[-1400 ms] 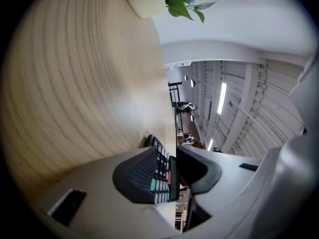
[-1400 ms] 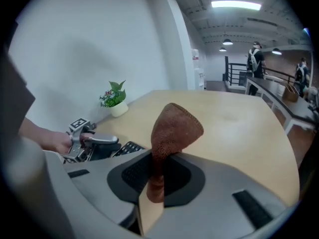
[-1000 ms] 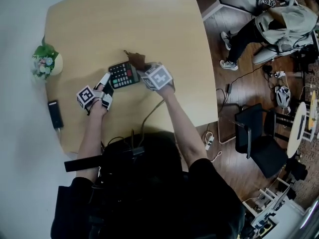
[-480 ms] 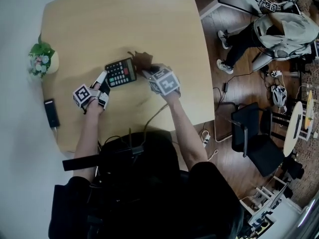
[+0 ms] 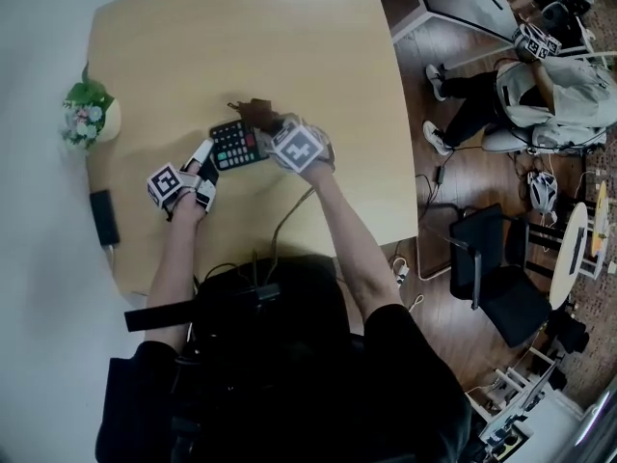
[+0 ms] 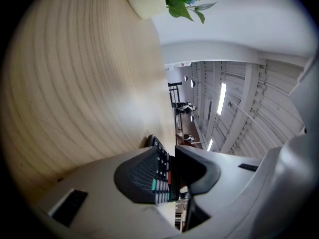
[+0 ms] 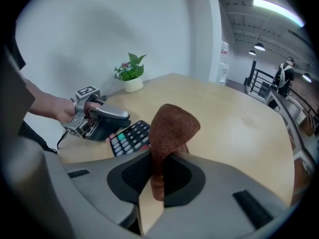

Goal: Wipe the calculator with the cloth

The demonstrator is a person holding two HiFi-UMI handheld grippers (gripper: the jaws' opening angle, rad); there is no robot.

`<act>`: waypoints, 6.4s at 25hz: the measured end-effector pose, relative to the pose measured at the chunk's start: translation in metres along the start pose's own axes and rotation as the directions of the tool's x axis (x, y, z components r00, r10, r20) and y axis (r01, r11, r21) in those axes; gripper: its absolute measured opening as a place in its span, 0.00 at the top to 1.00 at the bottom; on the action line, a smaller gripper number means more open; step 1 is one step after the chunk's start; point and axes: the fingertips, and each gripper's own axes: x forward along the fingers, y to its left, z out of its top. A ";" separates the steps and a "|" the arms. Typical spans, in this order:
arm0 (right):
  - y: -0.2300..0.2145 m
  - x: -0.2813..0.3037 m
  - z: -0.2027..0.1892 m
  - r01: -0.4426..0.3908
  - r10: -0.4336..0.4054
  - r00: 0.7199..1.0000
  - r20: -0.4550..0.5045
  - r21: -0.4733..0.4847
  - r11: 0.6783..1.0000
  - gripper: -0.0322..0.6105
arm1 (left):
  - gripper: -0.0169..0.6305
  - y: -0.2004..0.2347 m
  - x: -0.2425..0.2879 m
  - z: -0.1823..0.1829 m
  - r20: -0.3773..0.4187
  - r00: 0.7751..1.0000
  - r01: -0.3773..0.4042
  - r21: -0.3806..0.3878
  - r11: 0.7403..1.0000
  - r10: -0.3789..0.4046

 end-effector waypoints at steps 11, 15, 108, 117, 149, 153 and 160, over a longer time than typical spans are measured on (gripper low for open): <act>0.080 -0.044 -0.101 -0.111 0.102 0.994 0.042 0.336 0.935 0.88 | 0.84 -0.010 -0.013 0.003 0.049 0.995 0.090 -0.009 0.996 -0.090; -0.012 -0.057 -0.054 0.039 -0.081 0.990 0.114 0.328 0.944 0.88 | 0.83 -0.036 -0.040 -0.029 -0.025 0.975 0.217 -0.060 0.974 -0.219; -0.045 0.019 -0.001 0.018 -0.055 0.990 0.128 0.271 0.962 0.87 | 0.89 -0.006 -0.084 -0.128 -0.145 0.983 0.063 -0.298 0.952 -0.110; -0.013 0.060 -0.010 -0.096 0.101 0.993 -0.052 0.103 0.990 0.87 | 0.89 0.006 -0.060 -0.095 -0.007 0.999 0.039 -0.345 0.938 -0.044; 0.114 -0.016 -0.118 -0.224 0.195 0.974 0.117 0.641 0.734 0.87 | 0.82 0.011 -0.071 -0.031 -0.009 1.000 0.012 -0.163 0.986 -0.014; 0.059 -0.019 -0.075 -0.155 0.050 0.980 0.192 0.578 0.801 0.87 | 0.82 0.012 -0.071 -0.030 -0.012 1.000 0.022 -0.160 0.987 -0.025; 0.005 0.041 -0.014 -0.083 0.014 0.989 0.149 0.467 0.880 0.87 | 0.82 0.014 -0.071 -0.031 -0.009 0.999 0.034 -0.166 0.986 -0.036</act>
